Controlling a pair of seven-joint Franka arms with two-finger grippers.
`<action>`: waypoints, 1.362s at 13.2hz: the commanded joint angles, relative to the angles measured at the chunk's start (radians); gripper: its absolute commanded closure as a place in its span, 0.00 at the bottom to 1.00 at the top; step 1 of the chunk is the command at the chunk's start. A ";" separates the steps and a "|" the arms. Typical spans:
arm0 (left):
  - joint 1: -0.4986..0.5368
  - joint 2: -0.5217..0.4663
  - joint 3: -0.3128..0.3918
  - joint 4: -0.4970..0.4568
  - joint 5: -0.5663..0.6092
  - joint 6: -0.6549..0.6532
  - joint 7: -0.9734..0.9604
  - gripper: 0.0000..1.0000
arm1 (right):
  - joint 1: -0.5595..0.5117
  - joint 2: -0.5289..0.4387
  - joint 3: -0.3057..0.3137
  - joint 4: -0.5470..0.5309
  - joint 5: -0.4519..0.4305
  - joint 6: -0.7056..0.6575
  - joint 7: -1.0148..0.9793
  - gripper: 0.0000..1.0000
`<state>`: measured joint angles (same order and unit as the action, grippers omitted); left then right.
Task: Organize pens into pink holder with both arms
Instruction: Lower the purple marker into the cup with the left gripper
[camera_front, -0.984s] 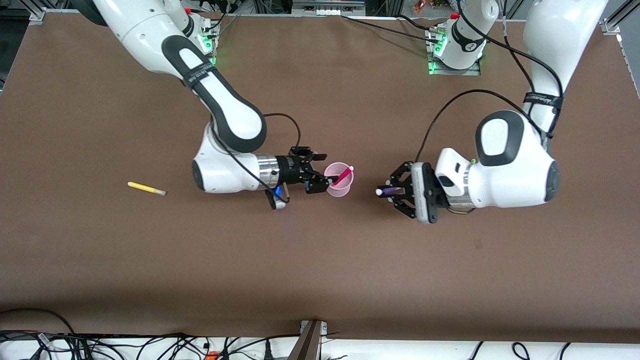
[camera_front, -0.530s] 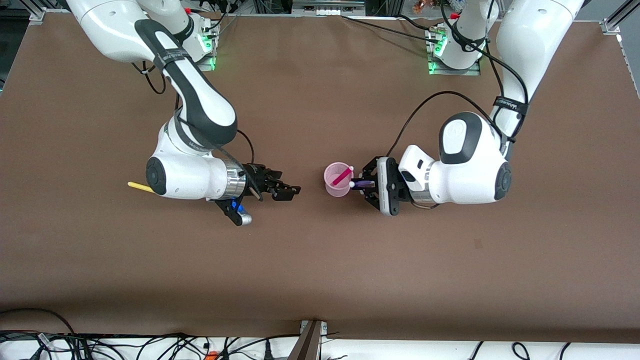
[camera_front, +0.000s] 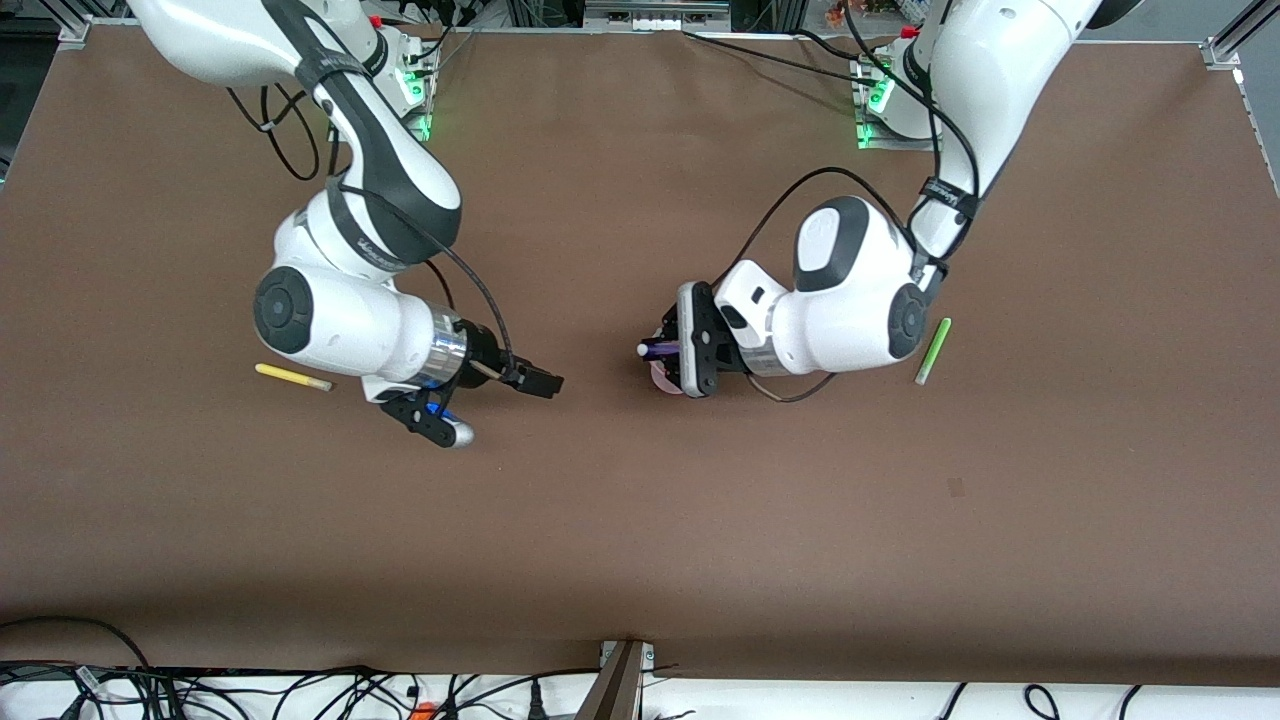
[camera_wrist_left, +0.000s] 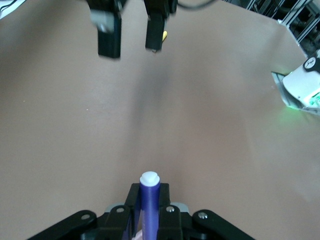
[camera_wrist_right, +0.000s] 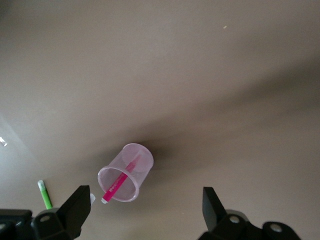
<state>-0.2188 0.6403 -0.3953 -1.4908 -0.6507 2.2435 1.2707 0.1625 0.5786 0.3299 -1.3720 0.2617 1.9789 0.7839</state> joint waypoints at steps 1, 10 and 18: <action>-0.010 0.021 0.007 -0.014 -0.017 0.031 0.081 1.00 | 0.003 -0.060 -0.026 -0.007 -0.032 -0.087 -0.034 0.01; -0.013 0.027 0.009 -0.052 0.006 0.030 0.087 1.00 | 0.011 -0.131 -0.055 -0.007 -0.068 -0.186 -0.111 0.01; -0.001 0.004 0.007 -0.052 0.014 0.008 0.168 0.00 | 0.023 -0.146 -0.054 -0.004 -0.197 -0.184 -0.121 0.01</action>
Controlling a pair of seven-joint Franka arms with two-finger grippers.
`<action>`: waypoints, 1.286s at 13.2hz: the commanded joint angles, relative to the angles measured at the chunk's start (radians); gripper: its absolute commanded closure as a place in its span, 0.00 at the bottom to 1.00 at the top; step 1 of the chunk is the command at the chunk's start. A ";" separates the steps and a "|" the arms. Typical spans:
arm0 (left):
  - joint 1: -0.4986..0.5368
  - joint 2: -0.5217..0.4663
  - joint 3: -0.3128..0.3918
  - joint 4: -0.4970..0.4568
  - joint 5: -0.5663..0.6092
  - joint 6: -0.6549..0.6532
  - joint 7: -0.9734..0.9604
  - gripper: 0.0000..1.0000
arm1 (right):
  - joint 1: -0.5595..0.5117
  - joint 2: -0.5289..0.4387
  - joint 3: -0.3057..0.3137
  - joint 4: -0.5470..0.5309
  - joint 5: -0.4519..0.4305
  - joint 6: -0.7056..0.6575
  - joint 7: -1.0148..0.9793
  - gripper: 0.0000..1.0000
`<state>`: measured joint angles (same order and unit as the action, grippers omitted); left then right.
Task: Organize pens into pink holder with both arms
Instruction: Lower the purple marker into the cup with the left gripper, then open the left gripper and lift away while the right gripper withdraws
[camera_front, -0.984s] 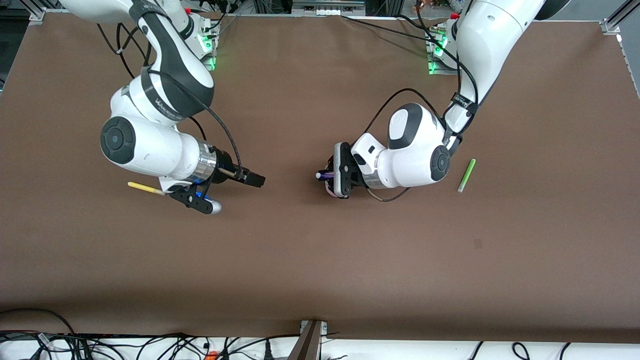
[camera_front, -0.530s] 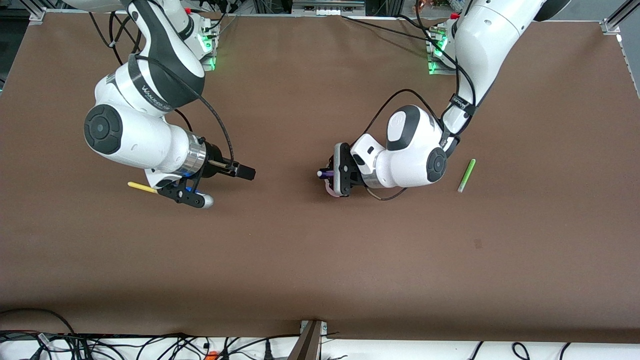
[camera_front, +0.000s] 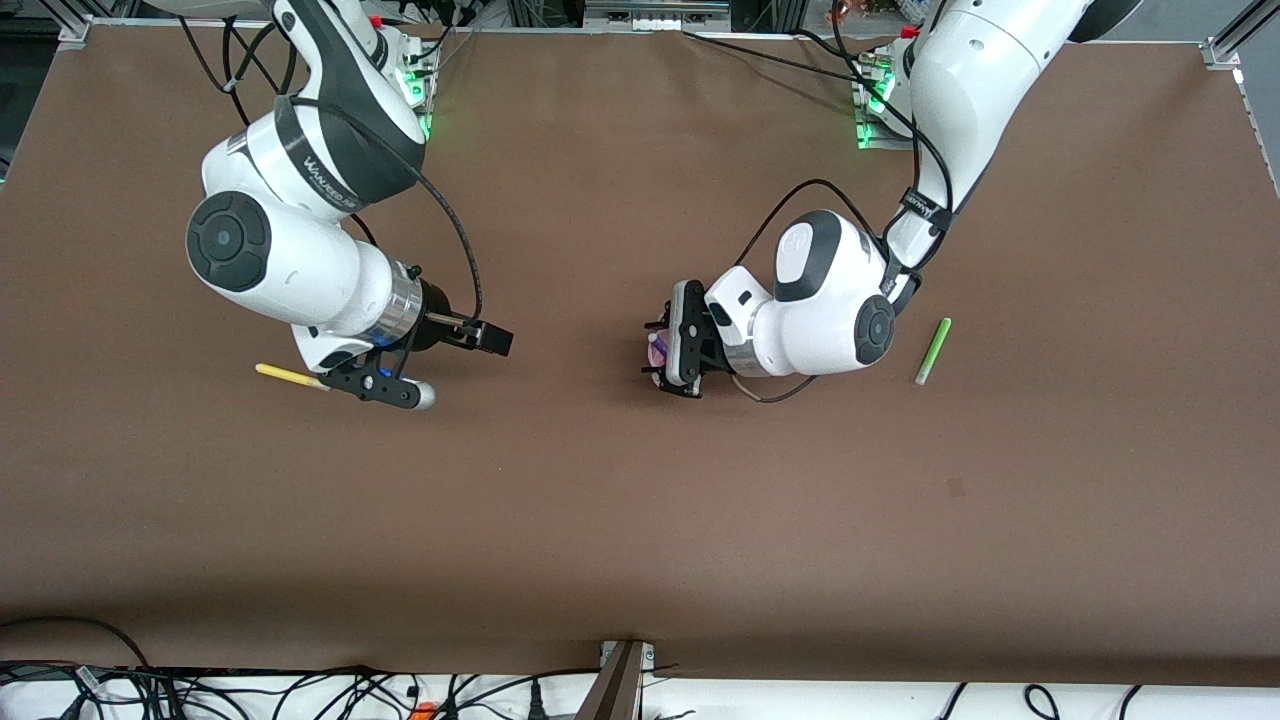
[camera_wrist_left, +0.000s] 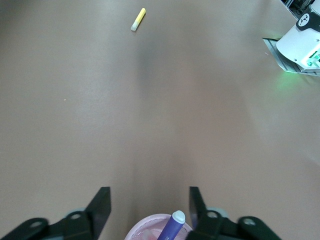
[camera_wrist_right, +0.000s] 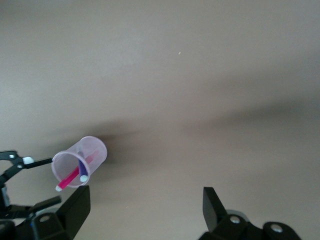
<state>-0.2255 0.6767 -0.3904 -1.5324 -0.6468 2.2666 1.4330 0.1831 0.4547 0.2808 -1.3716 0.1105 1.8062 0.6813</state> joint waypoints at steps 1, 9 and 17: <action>0.006 -0.051 0.004 -0.011 0.010 -0.034 -0.014 0.00 | 0.002 -0.024 -0.005 -0.006 -0.055 -0.010 -0.022 0.01; 0.029 -0.202 0.048 0.006 0.237 -0.315 -0.565 0.00 | -0.002 -0.273 -0.124 -0.202 -0.077 -0.024 -0.265 0.01; 0.064 -0.368 0.117 0.029 0.579 -0.476 -1.192 0.00 | -0.031 -0.533 -0.250 -0.293 -0.071 -0.179 -0.409 0.00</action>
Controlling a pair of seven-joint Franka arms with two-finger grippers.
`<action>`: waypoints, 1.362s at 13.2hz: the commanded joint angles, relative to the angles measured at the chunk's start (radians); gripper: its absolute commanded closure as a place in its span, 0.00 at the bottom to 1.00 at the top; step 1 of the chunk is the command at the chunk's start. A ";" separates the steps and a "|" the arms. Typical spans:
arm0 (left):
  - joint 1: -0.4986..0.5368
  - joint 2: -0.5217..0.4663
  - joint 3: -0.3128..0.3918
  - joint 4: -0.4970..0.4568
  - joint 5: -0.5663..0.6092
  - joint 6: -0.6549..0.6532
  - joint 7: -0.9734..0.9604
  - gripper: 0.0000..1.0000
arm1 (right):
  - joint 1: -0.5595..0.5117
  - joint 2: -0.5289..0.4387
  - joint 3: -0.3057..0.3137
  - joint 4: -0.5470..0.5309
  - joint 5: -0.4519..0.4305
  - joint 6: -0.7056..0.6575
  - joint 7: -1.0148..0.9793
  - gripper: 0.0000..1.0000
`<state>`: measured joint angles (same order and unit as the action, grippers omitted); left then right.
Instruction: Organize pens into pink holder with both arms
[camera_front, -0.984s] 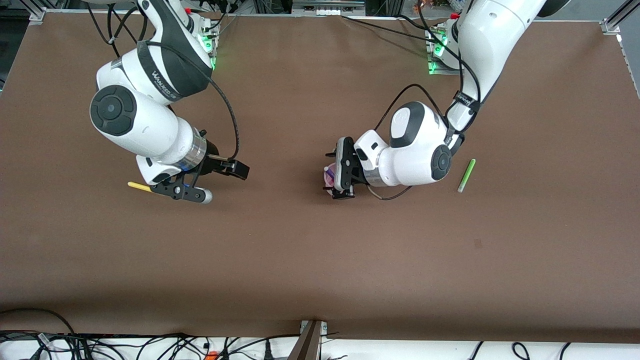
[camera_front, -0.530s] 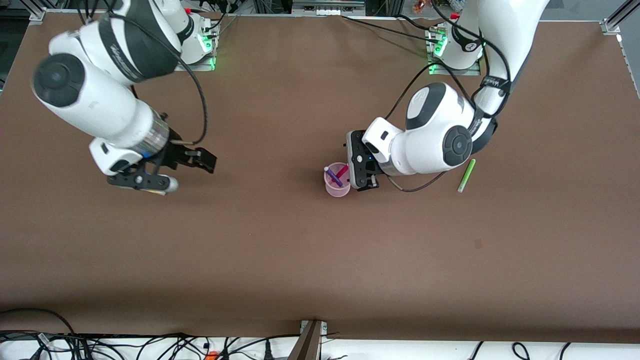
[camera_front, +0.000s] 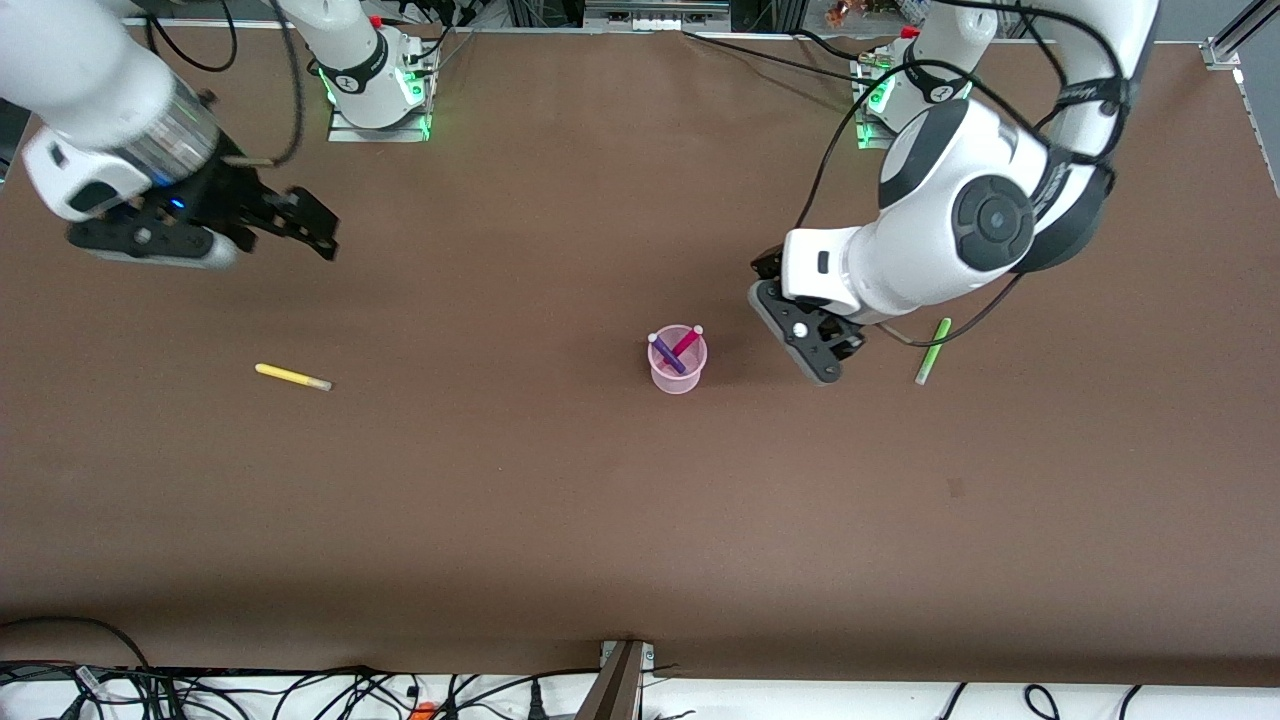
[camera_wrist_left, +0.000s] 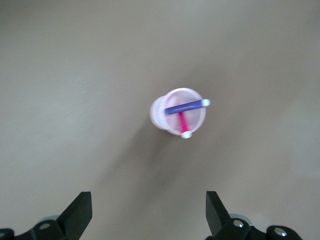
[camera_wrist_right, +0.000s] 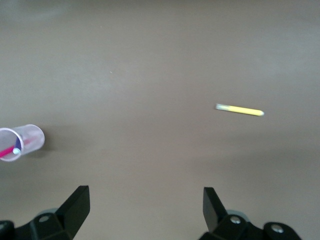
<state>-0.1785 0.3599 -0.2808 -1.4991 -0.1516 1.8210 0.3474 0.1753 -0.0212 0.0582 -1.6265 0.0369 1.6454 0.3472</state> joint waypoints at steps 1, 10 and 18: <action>0.031 -0.062 0.009 0.003 0.107 -0.051 -0.134 0.00 | -0.054 -0.065 -0.031 -0.036 0.004 -0.021 -0.152 0.00; 0.129 -0.064 0.054 0.166 0.354 -0.227 -0.230 0.00 | -0.076 -0.080 -0.035 -0.021 0.008 -0.104 -0.214 0.00; 0.266 -0.173 0.046 0.119 0.188 -0.249 -0.440 0.00 | -0.071 -0.059 -0.057 0.008 0.003 -0.140 -0.271 0.00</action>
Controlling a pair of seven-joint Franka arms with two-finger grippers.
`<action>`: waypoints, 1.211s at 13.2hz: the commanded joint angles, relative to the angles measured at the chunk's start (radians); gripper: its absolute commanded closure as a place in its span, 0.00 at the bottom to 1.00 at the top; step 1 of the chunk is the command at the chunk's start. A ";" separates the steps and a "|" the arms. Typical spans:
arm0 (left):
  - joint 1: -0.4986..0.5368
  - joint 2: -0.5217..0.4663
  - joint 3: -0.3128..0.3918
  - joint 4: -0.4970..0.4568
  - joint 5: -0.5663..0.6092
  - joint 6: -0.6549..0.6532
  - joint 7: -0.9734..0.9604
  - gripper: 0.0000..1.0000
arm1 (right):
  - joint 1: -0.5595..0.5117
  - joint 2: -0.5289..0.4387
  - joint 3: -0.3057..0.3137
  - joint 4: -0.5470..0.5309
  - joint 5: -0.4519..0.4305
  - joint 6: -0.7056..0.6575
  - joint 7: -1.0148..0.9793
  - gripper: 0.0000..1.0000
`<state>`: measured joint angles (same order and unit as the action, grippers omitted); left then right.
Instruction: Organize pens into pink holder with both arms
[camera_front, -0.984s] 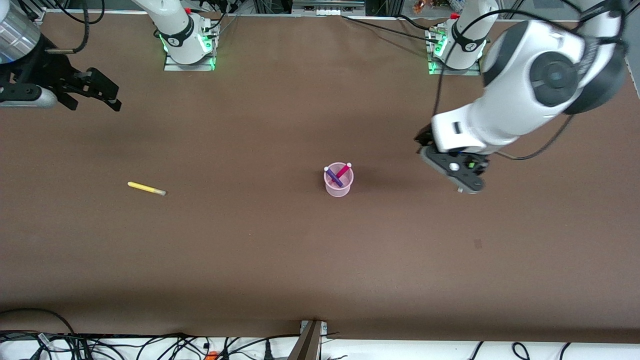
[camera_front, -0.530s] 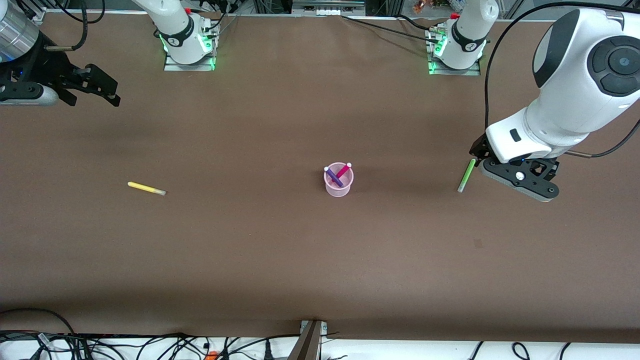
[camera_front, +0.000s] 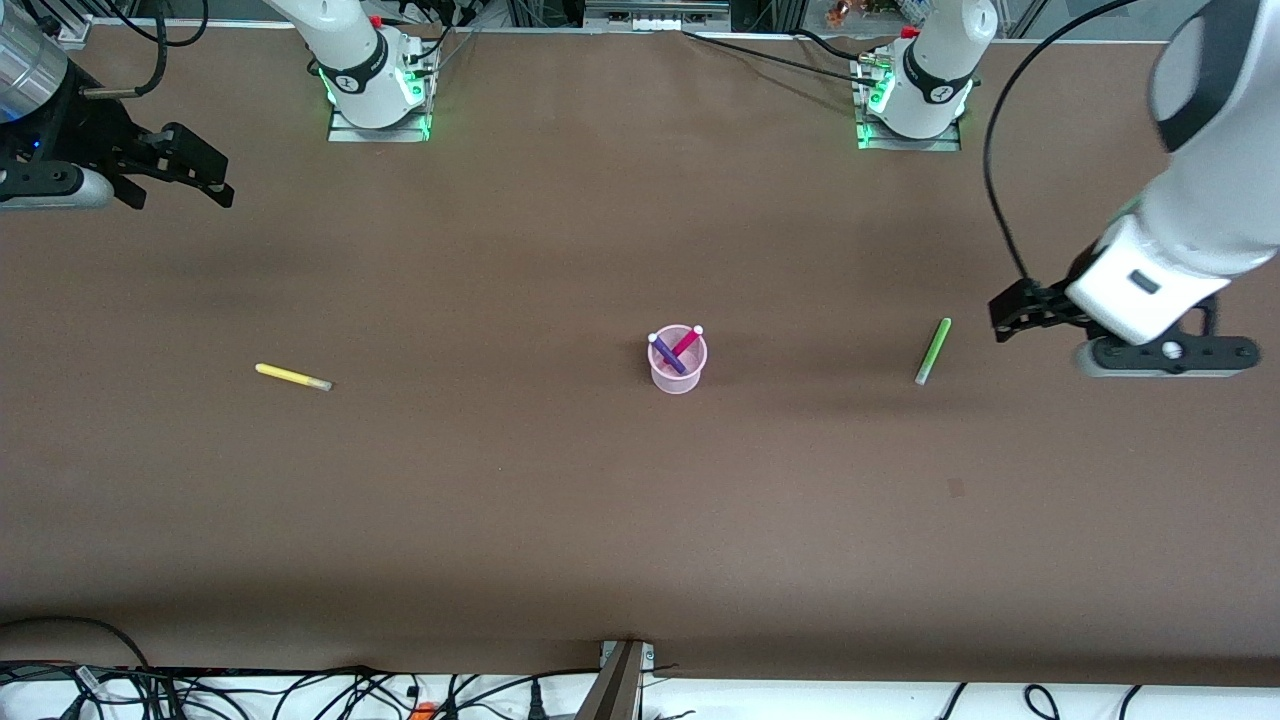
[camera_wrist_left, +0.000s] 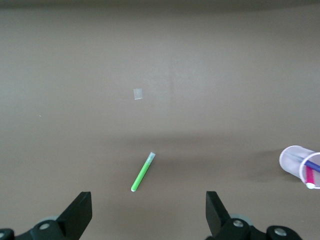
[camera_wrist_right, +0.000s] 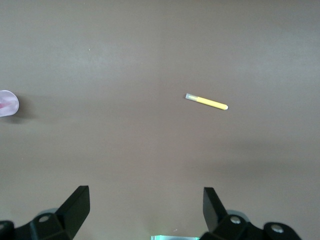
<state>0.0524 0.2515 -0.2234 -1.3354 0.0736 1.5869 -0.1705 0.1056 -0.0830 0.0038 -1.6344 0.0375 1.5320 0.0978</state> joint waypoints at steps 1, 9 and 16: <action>0.038 -0.095 -0.011 -0.071 -0.037 -0.010 0.081 0.00 | -0.001 0.003 -0.002 0.016 0.004 -0.027 -0.021 0.00; 0.098 -0.265 -0.005 -0.300 -0.098 0.124 0.092 0.00 | 0.005 0.020 0.004 0.016 -0.002 -0.029 -0.013 0.00; 0.089 -0.207 -0.013 -0.246 -0.081 0.110 0.088 0.00 | 0.005 0.017 0.004 0.008 -0.001 -0.050 -0.013 0.00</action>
<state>0.1338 0.0257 -0.2315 -1.6023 -0.0010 1.6897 -0.1053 0.1079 -0.0646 0.0079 -1.6344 0.0373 1.5093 0.0974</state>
